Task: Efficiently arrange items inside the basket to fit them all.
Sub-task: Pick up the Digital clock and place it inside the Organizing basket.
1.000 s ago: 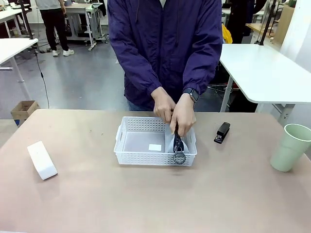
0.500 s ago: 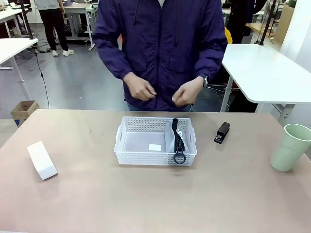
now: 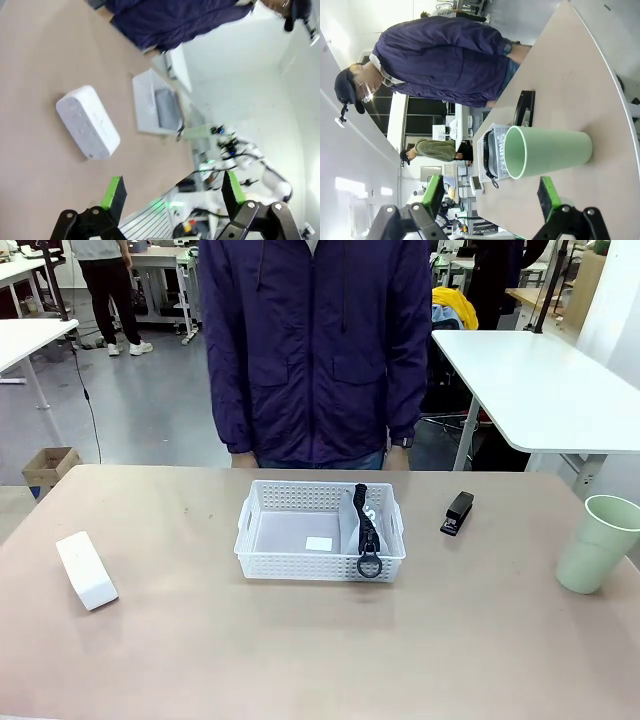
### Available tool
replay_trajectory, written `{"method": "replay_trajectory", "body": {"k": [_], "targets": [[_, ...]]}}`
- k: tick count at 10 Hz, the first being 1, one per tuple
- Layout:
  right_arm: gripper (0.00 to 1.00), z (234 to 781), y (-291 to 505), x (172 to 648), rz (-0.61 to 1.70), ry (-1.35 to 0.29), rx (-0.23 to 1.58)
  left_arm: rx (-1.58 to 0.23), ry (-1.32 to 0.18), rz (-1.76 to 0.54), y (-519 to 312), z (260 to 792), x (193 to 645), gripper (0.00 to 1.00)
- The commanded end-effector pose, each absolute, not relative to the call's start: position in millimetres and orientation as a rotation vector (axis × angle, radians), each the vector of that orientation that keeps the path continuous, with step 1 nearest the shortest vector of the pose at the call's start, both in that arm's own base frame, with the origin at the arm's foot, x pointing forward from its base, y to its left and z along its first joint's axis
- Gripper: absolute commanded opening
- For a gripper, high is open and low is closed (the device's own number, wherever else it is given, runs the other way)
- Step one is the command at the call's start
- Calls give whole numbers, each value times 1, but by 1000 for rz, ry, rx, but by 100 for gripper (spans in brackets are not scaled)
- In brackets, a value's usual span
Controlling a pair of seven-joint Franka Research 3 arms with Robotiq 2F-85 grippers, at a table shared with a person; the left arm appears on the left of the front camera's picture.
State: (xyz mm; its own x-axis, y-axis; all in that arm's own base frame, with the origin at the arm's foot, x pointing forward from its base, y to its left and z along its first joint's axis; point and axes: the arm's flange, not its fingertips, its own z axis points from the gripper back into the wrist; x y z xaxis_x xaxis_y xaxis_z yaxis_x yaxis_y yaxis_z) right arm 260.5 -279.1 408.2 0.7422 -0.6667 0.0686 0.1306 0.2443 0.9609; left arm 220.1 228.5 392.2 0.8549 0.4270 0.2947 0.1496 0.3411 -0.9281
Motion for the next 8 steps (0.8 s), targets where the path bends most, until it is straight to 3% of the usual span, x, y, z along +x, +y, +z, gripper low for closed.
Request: {"method": "replay_trajectory", "body": {"k": [1, 4, 8], "targets": [[100, 411, -280, 263, -564, -557, 1226, -994, -364, 73, 189, 436, 222, 100], [100, 411, -280, 263, -564, -557, 1226, -515, -70, -72, 100, 477, 261, 100], [100, 411, -280, 263, -564, -557, 1226, -293, 30, -221, 35, 472, 310, 100]]}}
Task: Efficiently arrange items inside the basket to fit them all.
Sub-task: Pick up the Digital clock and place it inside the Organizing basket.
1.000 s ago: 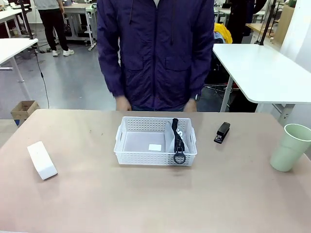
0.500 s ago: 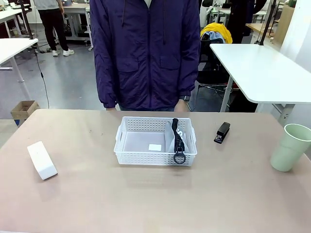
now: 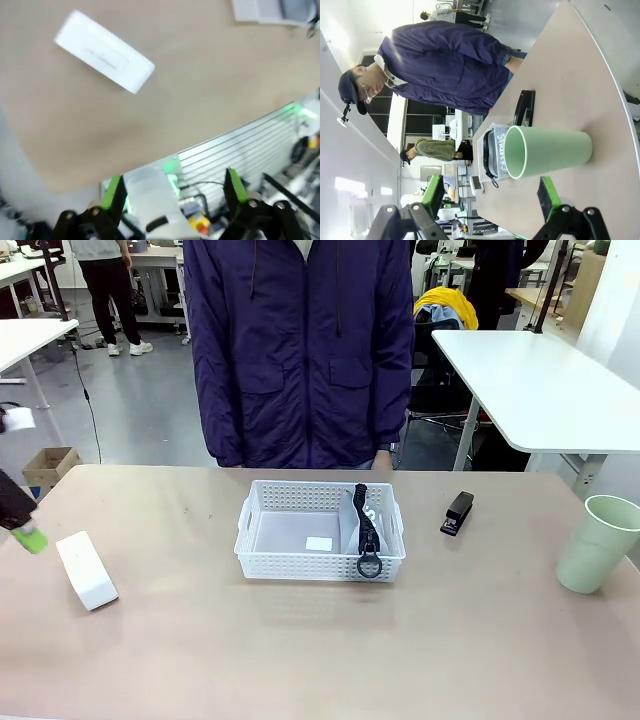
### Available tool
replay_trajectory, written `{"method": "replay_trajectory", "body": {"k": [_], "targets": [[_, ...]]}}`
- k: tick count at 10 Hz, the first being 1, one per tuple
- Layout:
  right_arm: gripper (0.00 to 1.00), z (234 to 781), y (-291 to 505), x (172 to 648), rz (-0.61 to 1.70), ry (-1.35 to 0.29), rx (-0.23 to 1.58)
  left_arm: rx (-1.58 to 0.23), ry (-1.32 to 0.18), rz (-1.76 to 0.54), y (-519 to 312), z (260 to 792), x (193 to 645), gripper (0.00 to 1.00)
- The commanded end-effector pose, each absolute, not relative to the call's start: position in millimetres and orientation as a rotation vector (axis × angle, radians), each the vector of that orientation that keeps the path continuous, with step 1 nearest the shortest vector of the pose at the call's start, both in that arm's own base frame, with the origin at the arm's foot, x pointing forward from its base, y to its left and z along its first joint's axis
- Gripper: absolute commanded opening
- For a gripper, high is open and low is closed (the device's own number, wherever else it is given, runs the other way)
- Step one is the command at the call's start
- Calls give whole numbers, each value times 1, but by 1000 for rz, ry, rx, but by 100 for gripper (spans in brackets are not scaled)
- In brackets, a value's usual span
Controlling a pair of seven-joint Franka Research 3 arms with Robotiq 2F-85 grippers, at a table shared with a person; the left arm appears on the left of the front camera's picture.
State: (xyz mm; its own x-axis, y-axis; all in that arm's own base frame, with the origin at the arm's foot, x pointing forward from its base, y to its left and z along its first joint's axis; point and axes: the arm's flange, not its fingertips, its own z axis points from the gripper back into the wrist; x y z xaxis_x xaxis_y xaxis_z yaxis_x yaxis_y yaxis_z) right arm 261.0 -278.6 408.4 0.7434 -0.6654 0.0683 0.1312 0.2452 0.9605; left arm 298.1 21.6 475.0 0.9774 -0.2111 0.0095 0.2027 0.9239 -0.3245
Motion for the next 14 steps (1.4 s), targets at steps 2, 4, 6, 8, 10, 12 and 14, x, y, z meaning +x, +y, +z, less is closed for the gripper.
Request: {"method": "replay_trajectory", "body": {"k": [2, 4, 6, 8, 10, 12, 14], "targets": [[100, 411, -280, 263, -564, -557, 1226, -270, 41, -221, 26, 468, 318, 100], [100, 411, -280, 263, -564, -557, 1226, -270, -42, -120, 23, 463, 327, 100], [100, 411, -280, 263, -564, -557, 1226, -271, -2, -183, 24, 463, 326, 100], [100, 411, -280, 263, -564, -557, 1226, -271, -2, -183, 24, 463, 326, 100], [100, 411, -280, 263, -564, -557, 1226, -280, -20, -161, 22, 464, 328, 100], [100, 411, -280, 263, -564, -557, 1226, -173, 14, -60, 0, 447, 335, 100], [100, 411, -280, 263, -564, -557, 1226, -138, 88, -17, -12, 433, 343, 100]]}}
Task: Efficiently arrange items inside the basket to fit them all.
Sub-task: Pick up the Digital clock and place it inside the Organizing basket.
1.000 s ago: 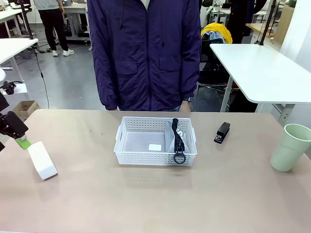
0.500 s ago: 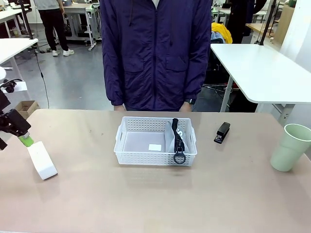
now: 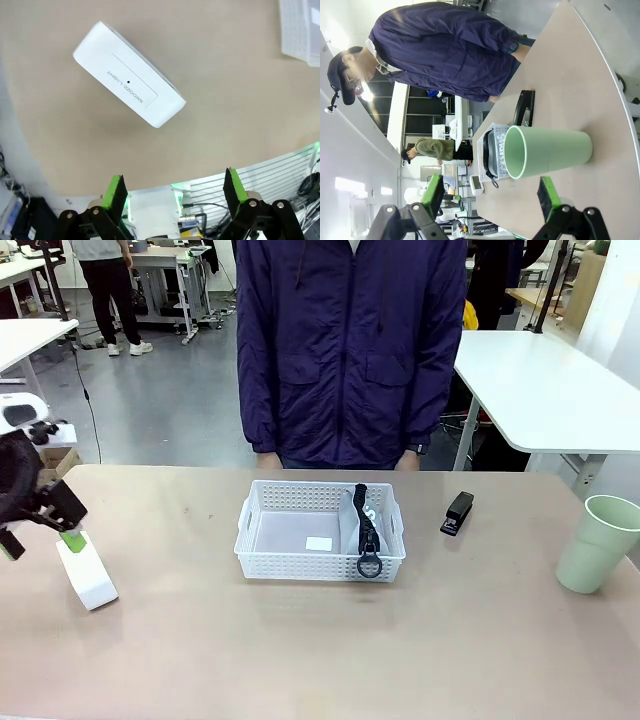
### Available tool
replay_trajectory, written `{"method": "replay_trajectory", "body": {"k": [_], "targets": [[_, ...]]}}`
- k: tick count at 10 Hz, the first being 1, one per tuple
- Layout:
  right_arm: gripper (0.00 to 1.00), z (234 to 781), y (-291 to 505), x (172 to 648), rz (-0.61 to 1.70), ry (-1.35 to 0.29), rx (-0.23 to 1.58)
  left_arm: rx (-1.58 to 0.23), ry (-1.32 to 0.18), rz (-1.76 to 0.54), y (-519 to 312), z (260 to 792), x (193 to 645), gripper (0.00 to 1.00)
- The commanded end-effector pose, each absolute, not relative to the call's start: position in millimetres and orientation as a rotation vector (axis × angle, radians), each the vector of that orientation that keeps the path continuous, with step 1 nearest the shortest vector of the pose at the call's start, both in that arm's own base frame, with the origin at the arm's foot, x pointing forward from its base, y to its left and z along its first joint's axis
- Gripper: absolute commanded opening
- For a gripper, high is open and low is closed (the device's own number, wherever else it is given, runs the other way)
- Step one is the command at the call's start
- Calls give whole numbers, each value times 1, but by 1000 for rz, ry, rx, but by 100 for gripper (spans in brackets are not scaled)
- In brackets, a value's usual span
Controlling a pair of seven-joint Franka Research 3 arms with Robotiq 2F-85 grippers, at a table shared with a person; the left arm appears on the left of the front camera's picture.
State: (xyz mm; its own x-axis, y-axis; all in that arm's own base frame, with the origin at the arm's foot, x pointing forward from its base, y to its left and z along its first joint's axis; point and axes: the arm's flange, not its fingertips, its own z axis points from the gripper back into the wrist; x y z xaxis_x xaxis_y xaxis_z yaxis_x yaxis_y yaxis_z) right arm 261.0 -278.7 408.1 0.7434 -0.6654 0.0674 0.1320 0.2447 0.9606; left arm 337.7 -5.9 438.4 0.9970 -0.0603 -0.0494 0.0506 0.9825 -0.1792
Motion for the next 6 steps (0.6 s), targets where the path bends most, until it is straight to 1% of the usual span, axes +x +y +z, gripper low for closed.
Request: {"method": "replay_trajectory", "body": {"k": [1, 2, 3, 6], "targets": [[100, 411, -280, 263, -564, -557, 1226, -102, 35, 73, -17, 432, 343, 100], [100, 411, -280, 263, -564, -557, 1226, -79, 35, 107, -22, 430, 344, 100], [100, 411, -280, 263, -564, -557, 1226, -72, 52, 88, -26, 427, 348, 100], [100, 411, -280, 263, -564, -557, 1226, -77, 89, 113, -21, 413, 355, 100]]}}
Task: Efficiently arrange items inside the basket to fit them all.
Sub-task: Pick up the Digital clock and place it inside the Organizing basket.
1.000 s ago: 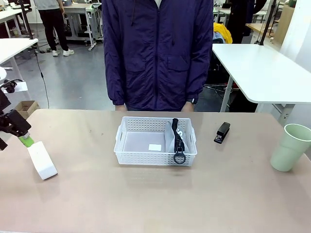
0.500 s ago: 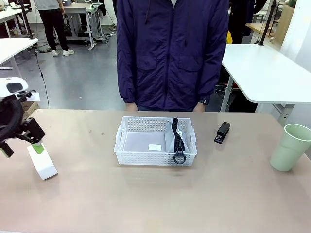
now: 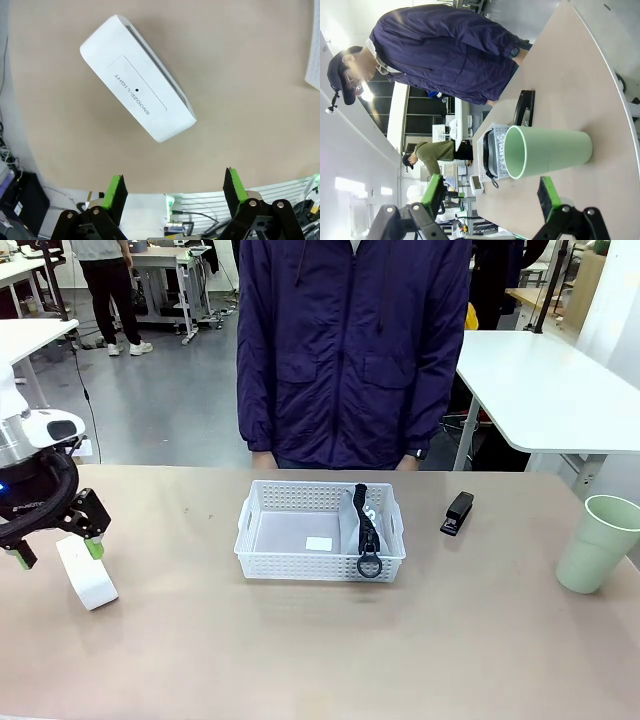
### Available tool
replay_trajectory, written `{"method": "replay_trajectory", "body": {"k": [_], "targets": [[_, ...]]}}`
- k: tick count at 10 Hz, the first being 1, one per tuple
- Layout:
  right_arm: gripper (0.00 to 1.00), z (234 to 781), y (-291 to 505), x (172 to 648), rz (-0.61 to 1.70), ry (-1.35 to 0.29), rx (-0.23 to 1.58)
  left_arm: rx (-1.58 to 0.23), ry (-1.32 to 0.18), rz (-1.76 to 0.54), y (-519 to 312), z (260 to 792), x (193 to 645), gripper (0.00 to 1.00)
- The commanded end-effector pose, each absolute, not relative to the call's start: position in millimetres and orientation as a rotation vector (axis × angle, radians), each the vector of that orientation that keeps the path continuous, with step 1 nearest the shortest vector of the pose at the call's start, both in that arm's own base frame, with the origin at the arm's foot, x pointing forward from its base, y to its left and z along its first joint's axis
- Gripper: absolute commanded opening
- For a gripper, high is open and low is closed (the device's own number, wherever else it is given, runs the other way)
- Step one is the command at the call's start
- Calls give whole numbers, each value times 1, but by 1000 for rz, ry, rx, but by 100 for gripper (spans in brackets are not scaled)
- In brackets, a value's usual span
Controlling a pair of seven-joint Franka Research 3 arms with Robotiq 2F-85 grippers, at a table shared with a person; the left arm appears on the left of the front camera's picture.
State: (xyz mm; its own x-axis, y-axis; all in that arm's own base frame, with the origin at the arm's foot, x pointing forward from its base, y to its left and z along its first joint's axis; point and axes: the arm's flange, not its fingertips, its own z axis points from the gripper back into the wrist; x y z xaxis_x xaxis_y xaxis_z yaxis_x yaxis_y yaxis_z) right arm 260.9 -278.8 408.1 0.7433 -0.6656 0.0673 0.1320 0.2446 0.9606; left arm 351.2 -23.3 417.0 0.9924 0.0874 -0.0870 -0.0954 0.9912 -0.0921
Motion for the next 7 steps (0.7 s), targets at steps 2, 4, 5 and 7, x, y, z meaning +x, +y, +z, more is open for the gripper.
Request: {"method": "replay_trajectory", "body": {"k": [2, 4, 5, 7], "targets": [[100, 411, -280, 263, -564, -557, 1226, -85, 60, 131, -18, 401, 357, 100], [100, 411, -280, 263, -564, -557, 1226, -86, 28, 152, -19, 379, 364, 100], [100, 411, -280, 263, -564, -557, 1226, -81, 28, 185, -19, 373, 368, 100], [100, 411, -280, 263, -564, -557, 1226, -76, 27, 234, -18, 374, 371, 100]]}}
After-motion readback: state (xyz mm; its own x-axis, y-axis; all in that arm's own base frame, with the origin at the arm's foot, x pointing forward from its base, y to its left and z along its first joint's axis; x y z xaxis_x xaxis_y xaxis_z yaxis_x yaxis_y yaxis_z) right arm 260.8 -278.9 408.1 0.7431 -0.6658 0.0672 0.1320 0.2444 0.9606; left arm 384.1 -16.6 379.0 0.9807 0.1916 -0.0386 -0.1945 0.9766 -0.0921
